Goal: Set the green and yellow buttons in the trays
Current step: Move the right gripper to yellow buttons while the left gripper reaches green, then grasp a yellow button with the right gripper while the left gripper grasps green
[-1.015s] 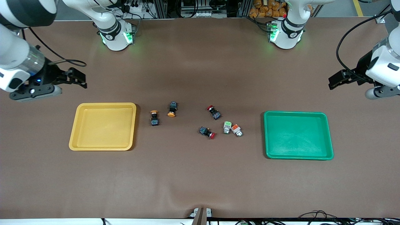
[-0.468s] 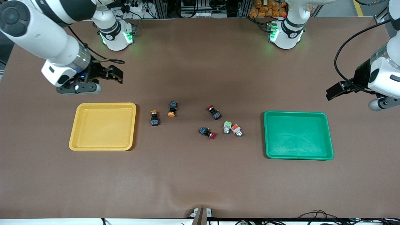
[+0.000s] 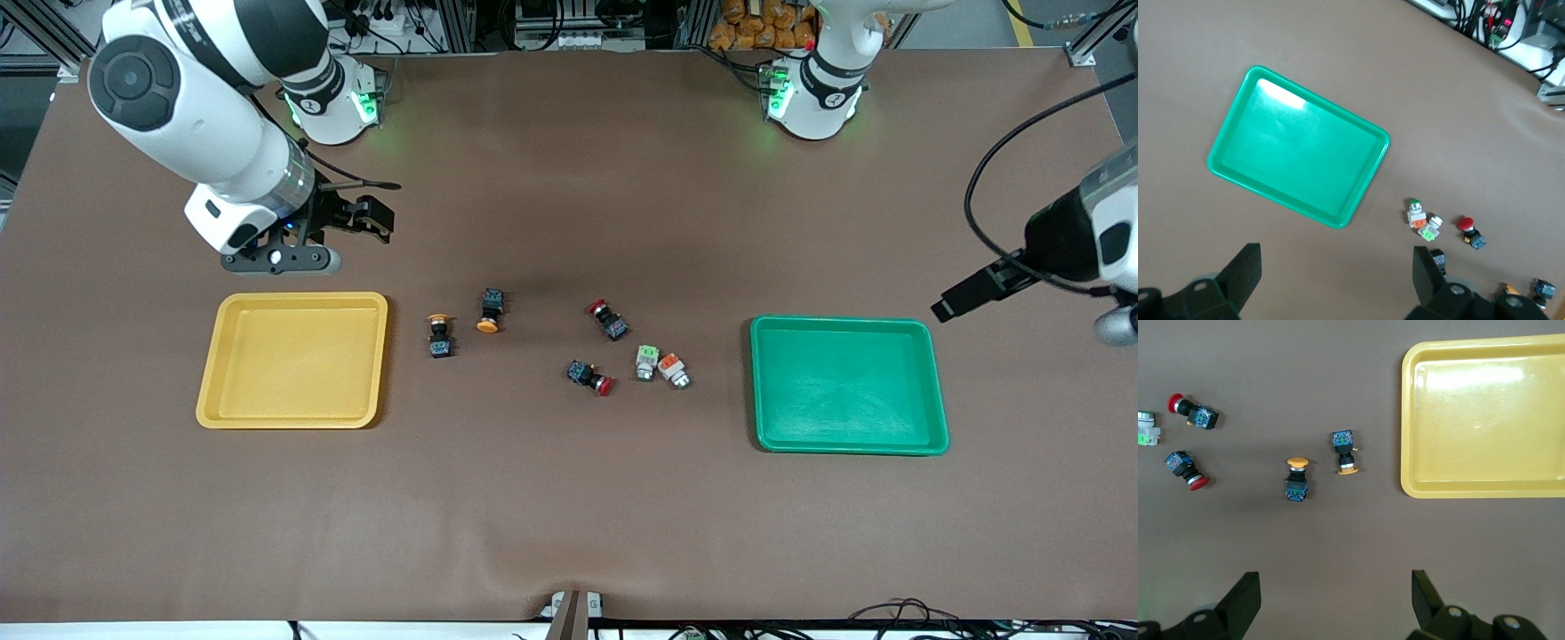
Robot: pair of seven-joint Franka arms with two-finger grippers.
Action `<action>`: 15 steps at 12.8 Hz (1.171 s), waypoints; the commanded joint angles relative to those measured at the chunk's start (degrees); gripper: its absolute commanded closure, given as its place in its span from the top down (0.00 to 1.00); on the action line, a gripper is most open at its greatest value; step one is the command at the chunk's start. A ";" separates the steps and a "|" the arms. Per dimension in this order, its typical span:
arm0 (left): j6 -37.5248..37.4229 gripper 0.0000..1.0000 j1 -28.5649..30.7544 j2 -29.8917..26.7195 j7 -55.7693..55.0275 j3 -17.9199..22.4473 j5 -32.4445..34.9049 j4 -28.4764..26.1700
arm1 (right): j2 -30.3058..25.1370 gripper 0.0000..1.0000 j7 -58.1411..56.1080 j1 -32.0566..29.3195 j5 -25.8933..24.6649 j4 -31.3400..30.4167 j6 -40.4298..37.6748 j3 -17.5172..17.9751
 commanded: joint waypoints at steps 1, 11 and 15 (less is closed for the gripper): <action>4.60 1.00 -1.80 5.98 -1.46 -0.66 -0.91 1.18 | 2.21 1.00 -0.28 0.82 0.35 -2.90 5.73 -0.46; 24.03 1.00 -20.17 24.08 -28.15 -0.49 7.52 -6.29 | 13.90 1.00 -0.54 2.50 -1.15 -10.99 27.80 -0.46; 27.47 1.00 -22.11 28.75 -37.22 -0.40 7.62 -6.64 | 18.29 1.00 -0.98 2.50 -1.33 -11.96 33.00 -0.46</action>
